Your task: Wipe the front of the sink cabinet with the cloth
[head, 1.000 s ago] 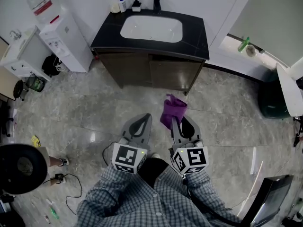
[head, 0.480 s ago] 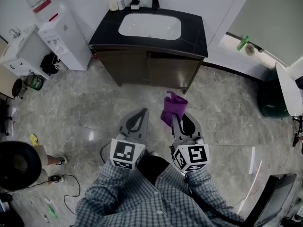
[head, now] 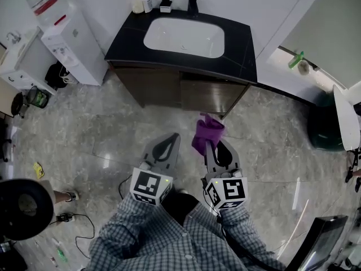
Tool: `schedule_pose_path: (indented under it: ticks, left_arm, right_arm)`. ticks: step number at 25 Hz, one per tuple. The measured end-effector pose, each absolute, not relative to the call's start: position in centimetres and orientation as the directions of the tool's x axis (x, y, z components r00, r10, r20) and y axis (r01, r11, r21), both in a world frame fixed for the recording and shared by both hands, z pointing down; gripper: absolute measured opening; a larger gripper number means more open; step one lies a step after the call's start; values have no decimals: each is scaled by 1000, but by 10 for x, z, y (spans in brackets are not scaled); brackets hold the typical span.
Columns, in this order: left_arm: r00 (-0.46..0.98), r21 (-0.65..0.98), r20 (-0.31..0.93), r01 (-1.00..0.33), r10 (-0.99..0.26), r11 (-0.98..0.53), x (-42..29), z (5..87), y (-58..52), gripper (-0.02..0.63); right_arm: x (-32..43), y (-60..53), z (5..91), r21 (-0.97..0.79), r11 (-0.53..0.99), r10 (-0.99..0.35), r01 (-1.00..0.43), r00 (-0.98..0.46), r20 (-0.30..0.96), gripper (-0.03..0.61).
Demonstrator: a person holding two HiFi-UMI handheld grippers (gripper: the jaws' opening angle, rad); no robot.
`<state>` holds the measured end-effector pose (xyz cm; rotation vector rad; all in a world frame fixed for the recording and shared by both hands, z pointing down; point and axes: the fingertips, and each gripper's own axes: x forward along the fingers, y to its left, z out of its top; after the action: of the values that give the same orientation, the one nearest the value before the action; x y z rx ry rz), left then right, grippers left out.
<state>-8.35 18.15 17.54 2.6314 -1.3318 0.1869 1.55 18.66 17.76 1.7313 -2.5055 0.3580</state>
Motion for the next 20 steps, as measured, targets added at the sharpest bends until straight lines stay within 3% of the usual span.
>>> schedule_pose_path:
  ticks: [20]
  left_arm:
    - [667,212,316,-743,-675,-635,-113,286,13,11]
  right_arm:
    - [-18,9,289,-121,263,-903,-957,-288,319,75]
